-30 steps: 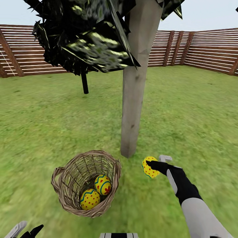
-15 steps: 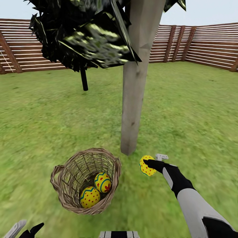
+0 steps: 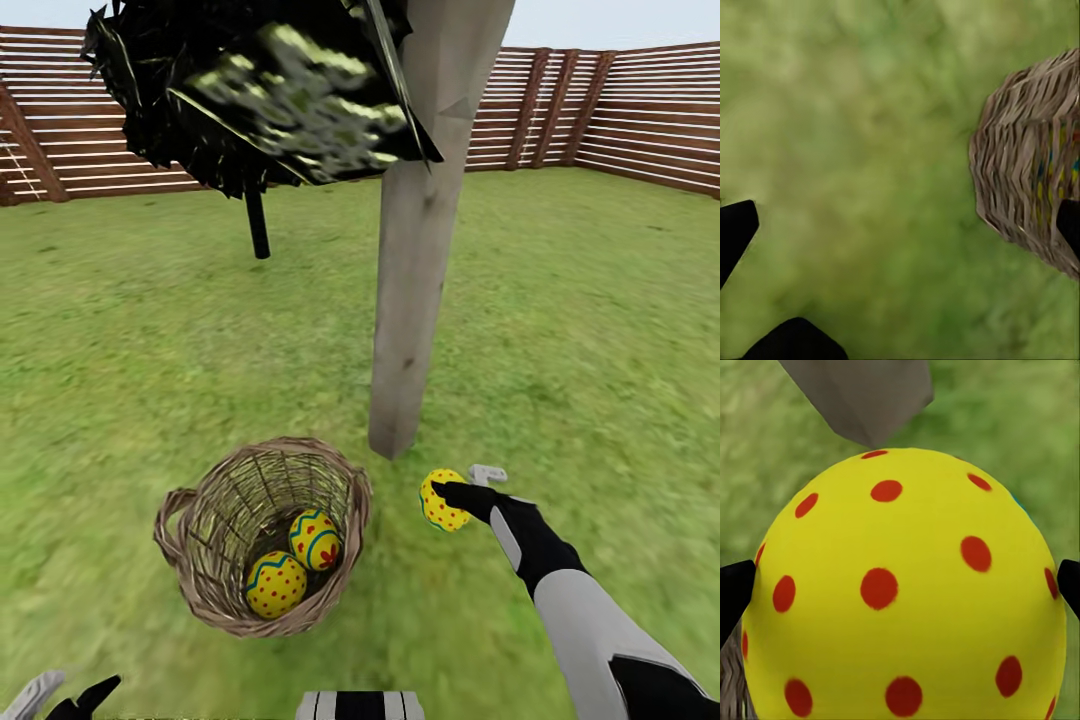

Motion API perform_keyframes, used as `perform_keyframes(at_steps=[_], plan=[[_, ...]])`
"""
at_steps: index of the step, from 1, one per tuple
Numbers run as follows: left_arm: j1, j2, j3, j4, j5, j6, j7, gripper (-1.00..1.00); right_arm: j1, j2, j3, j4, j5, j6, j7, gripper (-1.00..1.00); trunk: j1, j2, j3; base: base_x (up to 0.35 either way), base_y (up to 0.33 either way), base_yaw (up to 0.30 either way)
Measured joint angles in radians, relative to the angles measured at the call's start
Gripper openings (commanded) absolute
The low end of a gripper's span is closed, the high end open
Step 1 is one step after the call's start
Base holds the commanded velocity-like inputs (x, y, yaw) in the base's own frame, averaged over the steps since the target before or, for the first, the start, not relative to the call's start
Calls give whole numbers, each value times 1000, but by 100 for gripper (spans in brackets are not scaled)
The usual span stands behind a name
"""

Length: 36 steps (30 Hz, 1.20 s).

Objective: Take the three Easter eggs out of the wicker basket on the lawn in the garden, then place them on the lawn next to a single tree (choose any tree) so that all three eggs are next to the same tree and none are left in the basket.

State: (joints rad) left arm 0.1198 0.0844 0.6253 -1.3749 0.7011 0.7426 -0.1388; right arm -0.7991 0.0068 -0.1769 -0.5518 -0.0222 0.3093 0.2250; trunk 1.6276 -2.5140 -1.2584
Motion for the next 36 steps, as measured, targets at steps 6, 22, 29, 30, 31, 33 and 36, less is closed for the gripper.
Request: perform_keyframes(at_steps=[6,22,29,30,31,33,36], plan=[[0,-5,17,23,-12,-4,7,100,0,-1,-1,-7,0,0,0,-100,0,0,0,108,-30,13],[7,0,37,45,-6,-3,4,100,0,0,0,-9,0,0,0,-100,0,0,0,55,-2,0],[8,0,42,43,-4,-2,4,100,0,-1,-1,-9,1,-1,0,-100,3,-2,-27,1,0,0],[8,0,42,43,-4,-2,4,100,0,-1,-1,-9,1,-1,0,-100,4,-2,-31,0,0,0],[8,0,42,42,-4,-2,4,100,0,-1,-1,-9,1,-1,0,-100,4,-2,-35,0,0,0],[8,0,42,39,-4,-2,4,100,0,-1,0,-10,1,-2,0,-100,5,-2,-39,0,0,0],[8,0,42,40,-10,-2,5,100,0,0,1,-10,1,-4,0,-100,5,-2,-39,0,0,0]])
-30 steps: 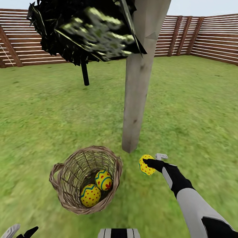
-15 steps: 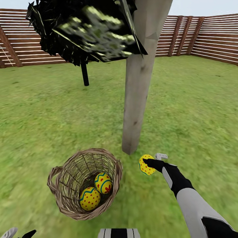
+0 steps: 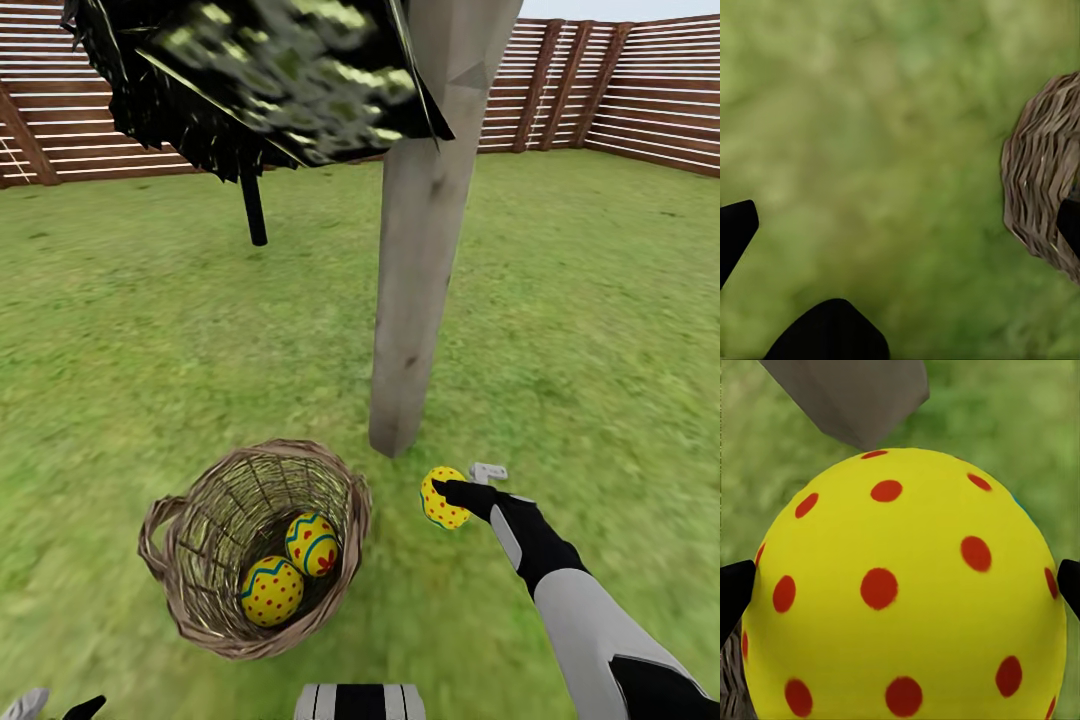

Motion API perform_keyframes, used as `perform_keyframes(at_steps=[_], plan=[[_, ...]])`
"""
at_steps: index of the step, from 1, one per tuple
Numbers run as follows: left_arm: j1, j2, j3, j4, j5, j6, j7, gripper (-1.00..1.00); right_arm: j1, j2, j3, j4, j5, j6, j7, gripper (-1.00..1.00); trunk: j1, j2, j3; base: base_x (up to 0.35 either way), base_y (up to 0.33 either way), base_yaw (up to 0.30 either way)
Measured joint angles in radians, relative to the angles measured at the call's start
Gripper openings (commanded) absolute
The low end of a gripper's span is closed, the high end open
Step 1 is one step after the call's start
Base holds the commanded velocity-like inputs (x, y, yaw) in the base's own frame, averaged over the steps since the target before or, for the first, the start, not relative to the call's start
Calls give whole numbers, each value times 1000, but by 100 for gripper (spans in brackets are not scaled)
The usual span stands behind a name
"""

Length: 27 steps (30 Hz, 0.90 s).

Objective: Take the three Easter eggs out of the wicker basket on the lawn in the garden, then place them on the lawn next to a single tree (choose any tree) so that all three eggs are next to the same tree and none are left in the basket.

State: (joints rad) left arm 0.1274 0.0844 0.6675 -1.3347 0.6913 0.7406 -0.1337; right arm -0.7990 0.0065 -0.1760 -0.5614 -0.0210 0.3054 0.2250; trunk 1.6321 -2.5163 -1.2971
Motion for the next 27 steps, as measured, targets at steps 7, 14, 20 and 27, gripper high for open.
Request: perform_keyframes(at_steps=[7,14,20,27], plan=[[15,-1,-1,14,-8,-15,4,100,0,0,0,0,0,-1,0,-100,0,0,0,77,0,0],[17,0,-2,16,7,-3,-5,100,0,-1,0,0,0,-1,0,-100,1,0,-8,5,0,0],[17,0,-2,10,10,2,-7,100,0,0,0,0,0,-1,0,-100,2,-1,-19,0,0,0],[2,34,-5,-13,10,33,-7,100,1,0,1,0,0,-1,0,-100,2,-1,-19,0,0,0]])
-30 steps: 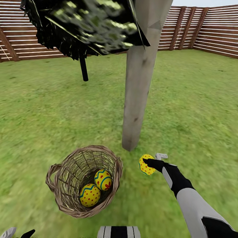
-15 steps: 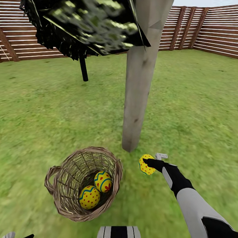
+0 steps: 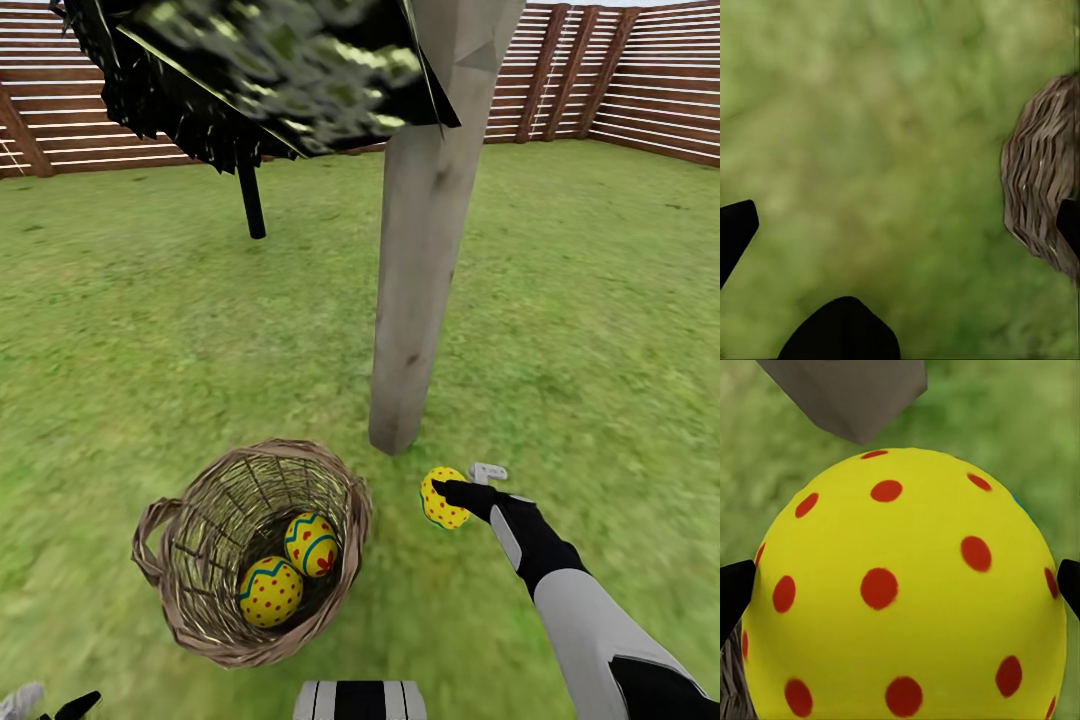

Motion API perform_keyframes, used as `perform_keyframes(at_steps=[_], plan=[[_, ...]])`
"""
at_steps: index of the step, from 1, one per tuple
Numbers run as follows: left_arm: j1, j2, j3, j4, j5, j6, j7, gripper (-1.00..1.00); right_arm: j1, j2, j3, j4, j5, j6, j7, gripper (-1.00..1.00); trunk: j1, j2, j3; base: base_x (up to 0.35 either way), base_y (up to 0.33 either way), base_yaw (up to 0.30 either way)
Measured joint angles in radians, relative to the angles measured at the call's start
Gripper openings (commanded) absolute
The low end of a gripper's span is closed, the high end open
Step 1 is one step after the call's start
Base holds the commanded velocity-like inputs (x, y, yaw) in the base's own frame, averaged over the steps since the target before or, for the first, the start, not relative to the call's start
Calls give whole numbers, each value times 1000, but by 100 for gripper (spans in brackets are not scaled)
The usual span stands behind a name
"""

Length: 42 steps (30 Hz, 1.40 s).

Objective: Take the three Easter eggs out of the wicker basket on the lawn in the garden, then place them on the lawn next to a single tree (choose any tree) so that all three eggs are next to the same tree and none are left in the basket.

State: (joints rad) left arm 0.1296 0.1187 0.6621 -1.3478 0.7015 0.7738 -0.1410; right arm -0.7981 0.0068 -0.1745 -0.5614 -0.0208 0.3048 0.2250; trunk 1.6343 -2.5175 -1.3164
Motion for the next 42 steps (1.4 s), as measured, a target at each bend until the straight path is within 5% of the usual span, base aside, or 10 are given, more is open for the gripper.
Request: perform_keyframes(at_steps=[7,15,42], plan=[[-6,16,0,-15,1,5,2,100,1,-1,0,-1,0,0,0,-100,0,0,0,0,0,0],[-4,18,3,-19,42,16,2,100,1,0,0,-1,0,0,0,-100,4,-2,-31,0,0,0],[-3,16,2,-20,43,17,2,100,0,-1,0,-1,0,0,0,-100,14,-7,-124,0,0,0]])
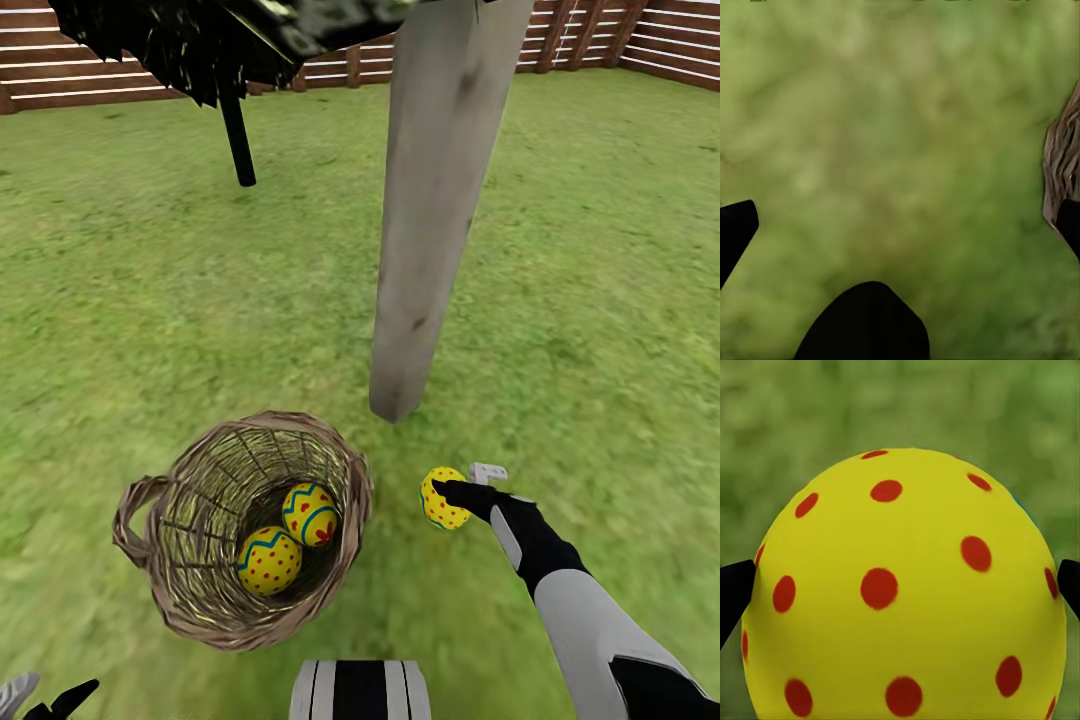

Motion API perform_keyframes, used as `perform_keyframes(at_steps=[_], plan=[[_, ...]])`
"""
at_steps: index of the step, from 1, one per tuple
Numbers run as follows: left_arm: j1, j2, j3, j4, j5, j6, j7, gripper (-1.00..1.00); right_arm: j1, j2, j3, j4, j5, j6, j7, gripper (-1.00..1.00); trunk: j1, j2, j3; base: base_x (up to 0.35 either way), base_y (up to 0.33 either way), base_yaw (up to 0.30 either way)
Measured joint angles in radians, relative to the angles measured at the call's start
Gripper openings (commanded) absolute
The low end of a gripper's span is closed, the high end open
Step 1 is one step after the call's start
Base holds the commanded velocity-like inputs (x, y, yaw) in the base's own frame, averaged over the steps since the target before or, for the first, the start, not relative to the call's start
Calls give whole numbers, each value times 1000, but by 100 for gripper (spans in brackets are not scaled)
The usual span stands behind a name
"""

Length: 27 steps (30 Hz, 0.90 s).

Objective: Take the three Easter eggs out of the wicker basket on the lawn in the garden, then place them on the lawn next to a single tree (choose any tree) so that all three eggs are next to the same tree and none are left in the basket.

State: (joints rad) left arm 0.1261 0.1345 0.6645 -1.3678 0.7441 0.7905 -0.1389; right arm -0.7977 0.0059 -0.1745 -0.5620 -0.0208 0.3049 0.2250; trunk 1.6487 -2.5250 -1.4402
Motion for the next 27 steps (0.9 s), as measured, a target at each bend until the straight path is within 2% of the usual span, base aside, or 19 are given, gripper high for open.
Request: perform_keyframes(at_steps=[7,16,27], plan=[[11,0,1,7,-15,-16,1,100,0,0,0,-1,0,0,0,-100,0,0,0,119,0,0],[12,1,2,21,-18,-18,5,100,0,0,0,-1,0,0,0,-100,0,0,0,90,0,0],[12,6,2,34,-18,-16,5,100,0,0,0,-1,0,0,0,-100,0,0,0,15,0,0]])
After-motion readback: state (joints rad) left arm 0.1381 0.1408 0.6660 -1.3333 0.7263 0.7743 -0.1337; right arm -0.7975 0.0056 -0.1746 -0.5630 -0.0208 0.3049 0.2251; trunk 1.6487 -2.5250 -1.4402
